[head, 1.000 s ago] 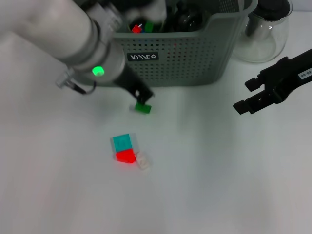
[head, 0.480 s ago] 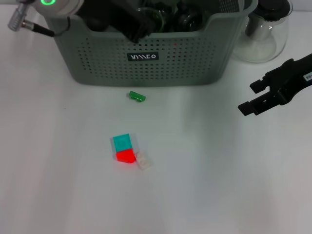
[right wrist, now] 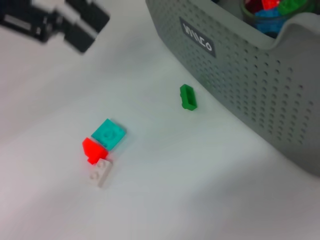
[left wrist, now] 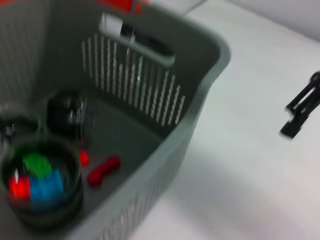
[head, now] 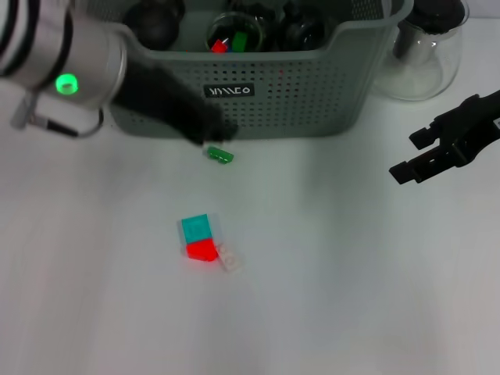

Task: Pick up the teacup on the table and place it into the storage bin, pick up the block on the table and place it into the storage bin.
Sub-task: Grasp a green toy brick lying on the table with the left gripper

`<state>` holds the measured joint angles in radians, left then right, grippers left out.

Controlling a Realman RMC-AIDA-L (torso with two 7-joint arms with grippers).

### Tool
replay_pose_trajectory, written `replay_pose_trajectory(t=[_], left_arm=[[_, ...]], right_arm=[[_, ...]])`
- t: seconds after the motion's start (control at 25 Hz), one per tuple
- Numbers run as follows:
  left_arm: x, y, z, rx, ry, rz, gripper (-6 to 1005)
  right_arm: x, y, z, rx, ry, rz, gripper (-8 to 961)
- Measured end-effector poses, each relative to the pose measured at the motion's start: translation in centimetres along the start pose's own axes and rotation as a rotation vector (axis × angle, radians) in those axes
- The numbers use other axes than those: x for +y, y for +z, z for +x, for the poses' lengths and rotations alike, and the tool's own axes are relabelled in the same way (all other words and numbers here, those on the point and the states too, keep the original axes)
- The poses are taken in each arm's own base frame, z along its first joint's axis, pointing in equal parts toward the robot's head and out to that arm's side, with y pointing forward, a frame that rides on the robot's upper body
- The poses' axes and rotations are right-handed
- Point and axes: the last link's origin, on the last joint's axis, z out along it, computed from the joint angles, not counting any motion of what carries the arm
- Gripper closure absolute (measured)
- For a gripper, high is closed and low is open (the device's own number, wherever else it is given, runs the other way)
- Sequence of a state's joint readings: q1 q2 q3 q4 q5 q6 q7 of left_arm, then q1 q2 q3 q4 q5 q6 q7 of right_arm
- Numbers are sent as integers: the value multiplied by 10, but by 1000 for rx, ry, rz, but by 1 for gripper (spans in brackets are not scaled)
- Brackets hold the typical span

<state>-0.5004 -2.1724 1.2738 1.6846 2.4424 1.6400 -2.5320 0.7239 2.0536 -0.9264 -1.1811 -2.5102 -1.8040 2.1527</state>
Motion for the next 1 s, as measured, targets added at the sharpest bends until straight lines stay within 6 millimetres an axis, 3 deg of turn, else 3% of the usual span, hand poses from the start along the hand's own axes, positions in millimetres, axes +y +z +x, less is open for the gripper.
replay_pose_trajectory(t=[0.2, 0.4, 0.64, 1.0], left_arm=[[-16, 37, -27, -52, -126, -26, 701], [-34, 71, -40, -66, -187, 35, 515], [-38, 87, -44, -68, -207, 77, 297], [-38, 100, -45, -90, -223, 115, 160]], right_arm=[[-2, -1, 0, -2, 5, 4, 128], [-2, -1, -2, -5, 6, 7, 128], [-2, -1, -3, 0, 14, 10, 128], [-4, 0, -2, 5, 16, 15, 128]])
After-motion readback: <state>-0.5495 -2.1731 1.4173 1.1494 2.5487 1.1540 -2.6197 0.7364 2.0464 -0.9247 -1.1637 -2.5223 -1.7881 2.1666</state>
